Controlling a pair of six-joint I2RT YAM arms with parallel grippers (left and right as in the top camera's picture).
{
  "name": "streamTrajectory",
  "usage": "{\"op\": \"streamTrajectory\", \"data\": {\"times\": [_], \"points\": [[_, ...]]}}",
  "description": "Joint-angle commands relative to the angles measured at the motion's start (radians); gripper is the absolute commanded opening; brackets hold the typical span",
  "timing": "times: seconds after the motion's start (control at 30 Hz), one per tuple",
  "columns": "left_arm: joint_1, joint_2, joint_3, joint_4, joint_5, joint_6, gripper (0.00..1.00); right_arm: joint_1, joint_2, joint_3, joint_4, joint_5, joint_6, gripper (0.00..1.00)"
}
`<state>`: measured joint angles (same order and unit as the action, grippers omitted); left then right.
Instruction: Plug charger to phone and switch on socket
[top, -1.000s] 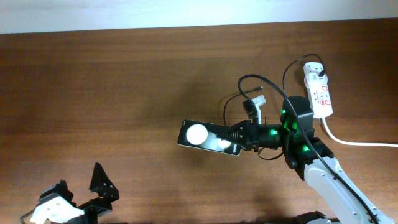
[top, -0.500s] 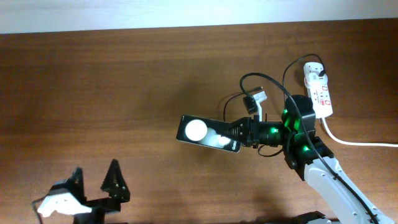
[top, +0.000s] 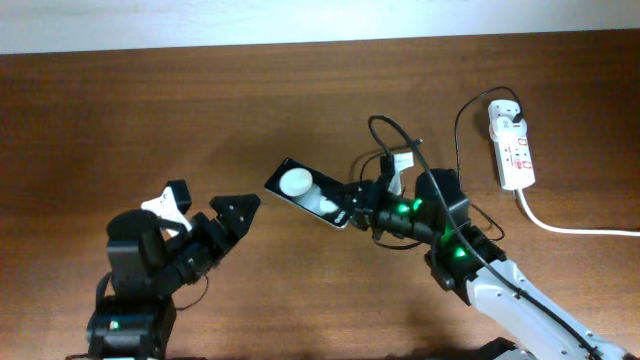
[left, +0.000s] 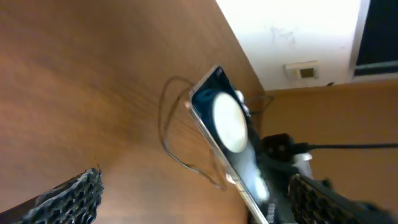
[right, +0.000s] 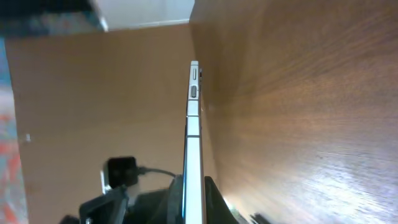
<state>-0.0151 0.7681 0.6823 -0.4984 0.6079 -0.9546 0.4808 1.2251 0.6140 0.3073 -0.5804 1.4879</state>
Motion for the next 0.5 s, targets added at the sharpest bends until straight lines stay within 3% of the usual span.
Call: {"op": "streamTrajectory", "data": {"times": [0.0,0.13,0.33,0.47], "points": [[-0.004,0.064,0.000,0.020,0.077,-0.242,1.00,0.097,-0.007,0.008,0.060,0.199,0.153,0.04],[-0.005,0.145,0.000,0.109,0.078,-0.319,0.89,0.225,-0.006,0.008,0.091,0.318,0.285,0.04],[-0.005,0.204,0.000,0.236,0.090,-0.408,0.86,0.369,-0.006,0.008,0.102,0.454,0.311,0.04],[-0.027,0.204,0.000,0.236,0.114,-0.488,0.74,0.422,-0.006,0.008,0.126,0.556,0.327,0.04]]}}
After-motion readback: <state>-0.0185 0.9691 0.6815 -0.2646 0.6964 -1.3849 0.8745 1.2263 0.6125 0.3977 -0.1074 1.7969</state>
